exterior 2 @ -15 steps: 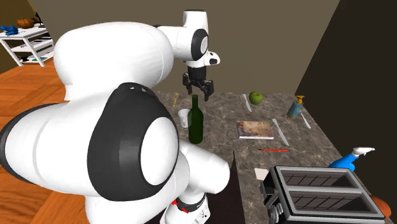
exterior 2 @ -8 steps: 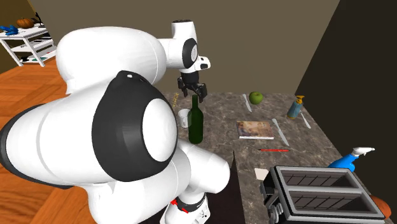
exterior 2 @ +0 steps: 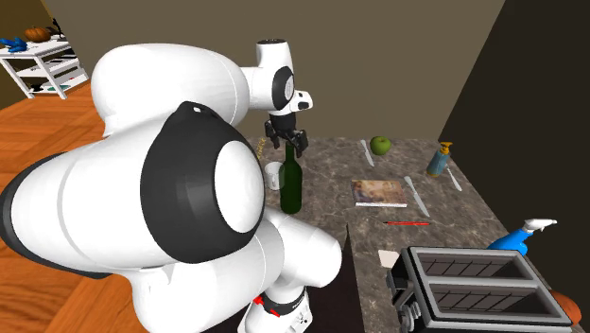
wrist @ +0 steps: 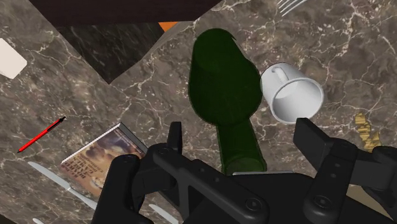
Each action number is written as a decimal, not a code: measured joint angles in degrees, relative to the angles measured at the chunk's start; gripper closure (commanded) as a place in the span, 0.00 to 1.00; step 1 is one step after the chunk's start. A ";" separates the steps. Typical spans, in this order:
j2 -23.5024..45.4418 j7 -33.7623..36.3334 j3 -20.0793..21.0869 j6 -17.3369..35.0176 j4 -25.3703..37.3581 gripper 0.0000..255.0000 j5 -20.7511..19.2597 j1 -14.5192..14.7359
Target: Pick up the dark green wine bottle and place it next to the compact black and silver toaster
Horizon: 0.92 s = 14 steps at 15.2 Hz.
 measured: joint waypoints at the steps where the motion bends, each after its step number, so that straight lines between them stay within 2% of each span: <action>1: 0.00 0.00 0.00 0.01 -0.01 0.00 0.00 0.00; 2: 0.00 0.00 0.00 0.01 -0.01 0.00 0.00 0.00; 3: 0.00 0.00 0.00 0.01 -0.01 1.00 0.00 0.00; 14: -0.11 -0.03 -0.11 -0.33 0.24 1.00 -0.07 -0.02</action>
